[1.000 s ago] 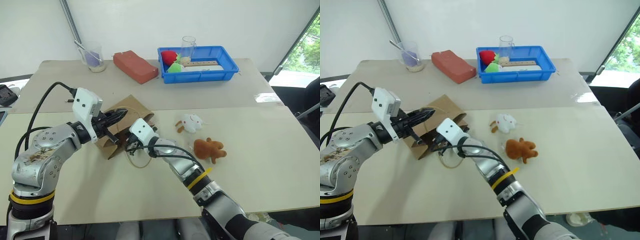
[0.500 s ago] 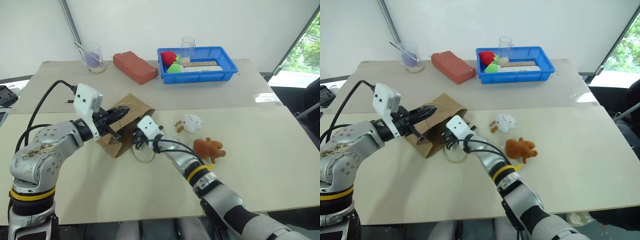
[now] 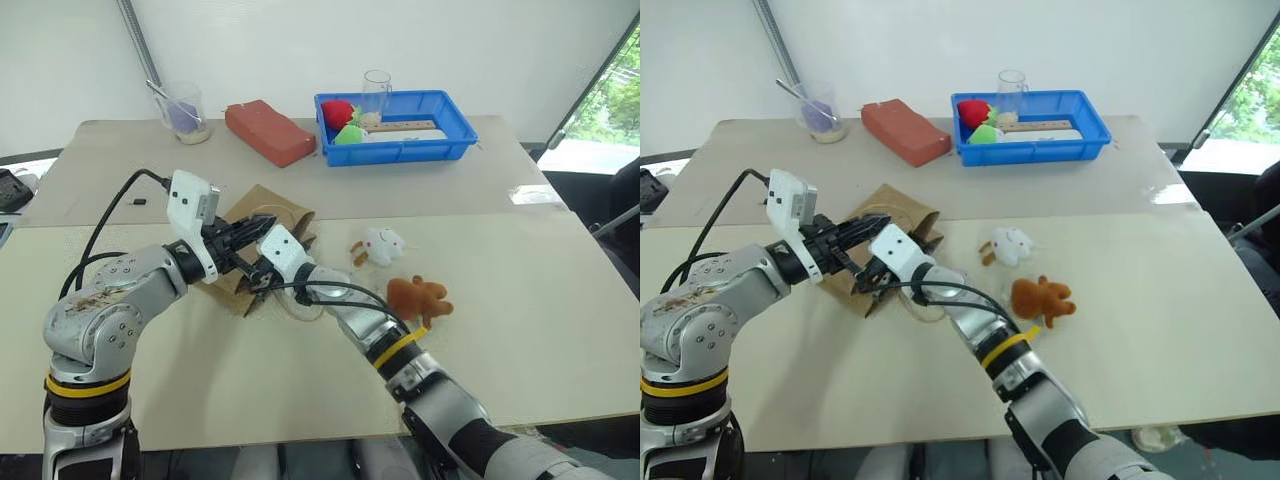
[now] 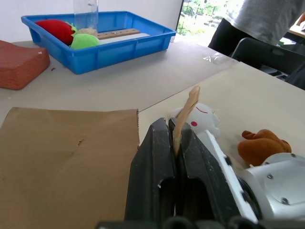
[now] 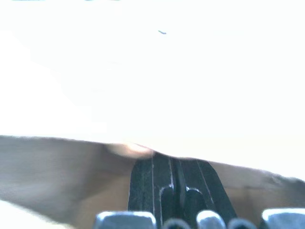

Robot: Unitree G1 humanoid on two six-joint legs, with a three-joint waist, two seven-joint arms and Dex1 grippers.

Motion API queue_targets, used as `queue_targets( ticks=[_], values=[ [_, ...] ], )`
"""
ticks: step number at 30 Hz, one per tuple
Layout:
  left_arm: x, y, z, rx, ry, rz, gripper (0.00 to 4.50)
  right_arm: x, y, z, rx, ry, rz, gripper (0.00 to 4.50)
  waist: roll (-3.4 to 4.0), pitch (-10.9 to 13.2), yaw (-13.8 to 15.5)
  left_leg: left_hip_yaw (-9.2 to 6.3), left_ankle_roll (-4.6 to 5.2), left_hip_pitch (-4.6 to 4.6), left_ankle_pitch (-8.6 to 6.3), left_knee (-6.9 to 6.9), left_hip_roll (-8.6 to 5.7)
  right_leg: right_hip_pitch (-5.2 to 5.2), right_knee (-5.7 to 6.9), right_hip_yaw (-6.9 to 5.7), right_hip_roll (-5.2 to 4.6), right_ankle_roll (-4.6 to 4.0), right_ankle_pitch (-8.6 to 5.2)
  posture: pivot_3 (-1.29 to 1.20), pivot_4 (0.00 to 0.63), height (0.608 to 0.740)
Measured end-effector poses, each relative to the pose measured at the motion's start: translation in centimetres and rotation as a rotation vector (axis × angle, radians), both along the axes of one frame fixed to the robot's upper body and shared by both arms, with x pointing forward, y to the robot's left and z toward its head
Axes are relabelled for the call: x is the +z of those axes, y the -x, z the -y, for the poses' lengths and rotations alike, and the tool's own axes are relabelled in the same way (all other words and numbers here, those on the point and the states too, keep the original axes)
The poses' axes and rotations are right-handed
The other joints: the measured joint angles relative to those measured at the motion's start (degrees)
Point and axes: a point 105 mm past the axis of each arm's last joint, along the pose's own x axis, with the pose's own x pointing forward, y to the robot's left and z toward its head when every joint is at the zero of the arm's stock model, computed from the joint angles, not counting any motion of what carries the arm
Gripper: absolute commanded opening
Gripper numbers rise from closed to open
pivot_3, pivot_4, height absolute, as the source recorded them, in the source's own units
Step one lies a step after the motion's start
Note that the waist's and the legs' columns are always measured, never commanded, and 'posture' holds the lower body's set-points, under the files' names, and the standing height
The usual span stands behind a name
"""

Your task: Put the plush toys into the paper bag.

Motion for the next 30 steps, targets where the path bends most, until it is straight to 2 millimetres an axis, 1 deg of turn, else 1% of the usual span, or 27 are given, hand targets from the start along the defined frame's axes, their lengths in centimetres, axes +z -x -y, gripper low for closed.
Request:
queue_targets(
  ticks=[3, 6, 11, 14, 17, 21, 25, 28, 30],
  values=[
    [-0.3, -0.2, 0.3, -0.003, 0.012, -0.014, 0.0, -0.5, 1.3, -0.1, 0.027, 0.0, -0.035, 0.07, 0.0, 0.0, 0.27, 0.01, 0.0, -0.05, 0.0, 0.01, -0.01, -0.01, -0.13, 0.0, -0.01, 0.0, 0.0, 0.0, 0.15, 0.74],
    [-0.3, -0.2, 0.3, -0.006, 0.013, -0.016, 0.0, -0.2, 1.4, 0.1, 0.018, -0.002, -0.03, 0.07, 0.0, 0.0, 0.37, 0.01, -0.01, -0.03, 0.01, 0.01, -0.01, 0.0, -0.12, -0.01, 0.02, 0.0, 0.0, 0.0, 0.15, 0.74],
    [-0.3, -0.1, 0.3, -0.026, 0.007, -0.026, 0.0, -0.7, 0.5, 0.9, -0.054, -0.006, -0.041, 0.07, 0.0, 0.0, 0.56, 0.03, -0.03, -0.03, 0.02, 0.0, -0.05, 0.0, -0.14, -0.03, 0.04, 0.0, 0.0, 0.0, 0.15, 0.74],
    [-0.3, 0.1, 0.1, -0.036, 0.001, -0.038, 0.0, -1.9, -0.2, 1.5, -0.092, -0.001, -0.068, 0.07, 0.0, 0.0, 0.73, 0.03, -0.02, -0.03, 0.02, 0.01, -0.06, 0.0, -0.16, -0.02, 0.04, 0.0, 0.0, 0.0, 0.15, 0.74],
    [-0.3, 0.3, 0.2, -0.058, 0.003, -0.057, 0.0, -3.4, -0.8, 1.8, -0.116, 0.02, -0.094, 0.07, 0.0, 0.0, 0.95, 0.04, -0.02, -0.03, 0.02, 0.01, -0.07, 0.0, -0.17, -0.02, 0.04, 0.0, 0.0, 0.0, 0.15, 0.74],
    [-0.3, 0.5, 0.4, -0.081, 0.012, -0.078, 0.0, -3.4, -1.5, 1.8, -0.121, 0.027, -0.068, 0.07, 0.0, 0.0, 1.06, 0.05, -0.02, 0.05, 0.02, 0.01, -0.05, 0.07, -0.16, -0.03, 0.05, -0.01, 0.01, 0.0, 0.15, 0.74],
    [-0.4, 0.8, 0.6, -0.102, 0.024, -0.102, 0.0, -3.6, -1.8, 1.8, -0.131, 0.029, -0.065, 0.07, 0.0, 0.0, 1.1, 0.05, -0.02, 0.21, 0.02, 0.01, -0.05, 0.23, -0.16, -0.02, 0.04, -0.01, 0.01, 0.0, 0.15, 0.74],
    [-0.1, 0.8, 0.1, -0.092, -0.007, -0.094, 0.0, -3.6, -1.9, 1.9, -0.141, 0.03, -0.075, 0.07, 0.0, 0.0, 1.13, 0.05, -0.04, 0.24, 0.03, 0.01, -0.06, 0.24, -0.14, -0.02, 0.06, -0.01, 0.01, 0.0, 0.15, 0.74],
    [0.6, 0.3, -0.5, -0.068, -0.059, -0.049, 0.0, -3.7, -1.9, 2.0, -0.151, 0.031, -0.089, 0.07, 0.0, 0.0, 1.15, 0.05, -0.05, 0.29, 0.04, 0.01, -0.06, 0.28, -0.14, -0.03, 0.08, -0.01, 0.01, 0.0, 0.15, 0.74]
  ],
)
